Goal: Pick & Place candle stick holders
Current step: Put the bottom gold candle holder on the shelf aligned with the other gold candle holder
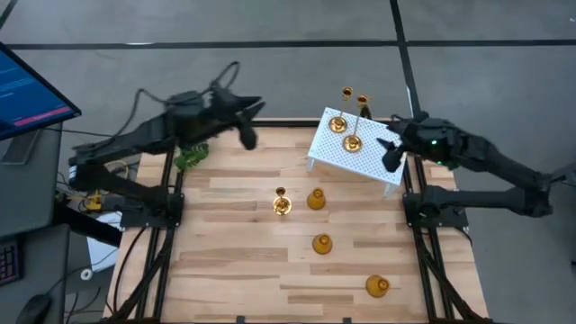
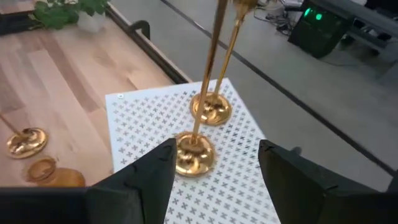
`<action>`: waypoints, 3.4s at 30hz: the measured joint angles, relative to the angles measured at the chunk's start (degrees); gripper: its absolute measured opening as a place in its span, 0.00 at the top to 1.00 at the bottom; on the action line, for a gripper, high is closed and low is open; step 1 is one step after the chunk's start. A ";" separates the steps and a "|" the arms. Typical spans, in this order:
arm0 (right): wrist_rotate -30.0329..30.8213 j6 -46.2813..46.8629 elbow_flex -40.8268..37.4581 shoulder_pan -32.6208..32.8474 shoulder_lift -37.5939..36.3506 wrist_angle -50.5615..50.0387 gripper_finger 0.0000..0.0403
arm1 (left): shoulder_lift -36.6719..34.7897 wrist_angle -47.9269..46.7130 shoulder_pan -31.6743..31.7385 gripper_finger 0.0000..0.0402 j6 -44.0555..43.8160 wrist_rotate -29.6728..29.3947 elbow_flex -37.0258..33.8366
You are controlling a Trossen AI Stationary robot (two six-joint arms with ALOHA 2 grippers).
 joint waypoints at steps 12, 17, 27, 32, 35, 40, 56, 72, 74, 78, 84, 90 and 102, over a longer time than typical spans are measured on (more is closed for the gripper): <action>-15.27 -5.71 -19.89 -12.00 -2.24 26.14 0.42 | -8.01 3.04 -0.50 0.81 -1.76 1.76 -8.56; -23.14 -7.92 -21.41 -17.20 0.02 32.56 0.42 | -6.85 3.72 -0.52 0.81 -1.43 1.79 -9.37; -32.55 -8.87 -21.62 -22.26 8.47 39.44 0.42 | -6.58 3.98 -0.52 0.81 -1.34 0.75 -9.41; -33.80 -8.96 -21.64 -22.62 10.46 41.25 0.42 | -6.58 4.06 -0.52 0.81 -1.34 0.45 -9.41; -33.80 -9.66 -21.64 -22.64 10.21 42.29 0.46 | -6.58 4.04 -0.52 0.81 -1.32 0.45 -9.41; -33.77 -10.83 -21.64 -22.91 10.33 42.29 0.60 | -6.58 4.06 -0.50 0.81 -1.32 0.45 -9.41; -31.46 -12.44 -21.64 -23.03 9.39 42.27 0.95 | -6.58 4.02 -0.50 0.81 -1.31 0.45 -9.38; -38.39 -11.20 -21.64 -35.11 9.36 43.08 0.99 | -6.58 3.86 -0.50 0.81 -1.30 0.45 -9.34; -38.81 -11.18 -21.64 -36.07 10.01 43.53 0.99 | -6.58 3.84 -0.50 0.81 -1.30 0.45 -9.34; -39.39 -11.30 -21.64 -38.10 10.27 44.29 0.96 | -6.58 3.82 -0.51 0.81 -1.30 0.45 -9.34; -43.02 -11.27 -22.01 -39.92 10.26 44.43 0.97 | -6.58 3.80 -0.50 0.81 -1.14 0.45 -9.34; -42.90 -11.31 -23.11 -39.77 10.27 43.84 0.96 | -6.58 3.78 -0.50 0.81 -1.10 0.45 -9.33; -41.15 -12.29 -23.13 -39.88 10.27 43.58 0.95 | -6.58 3.62 -0.50 0.81 -1.10 0.45 -9.34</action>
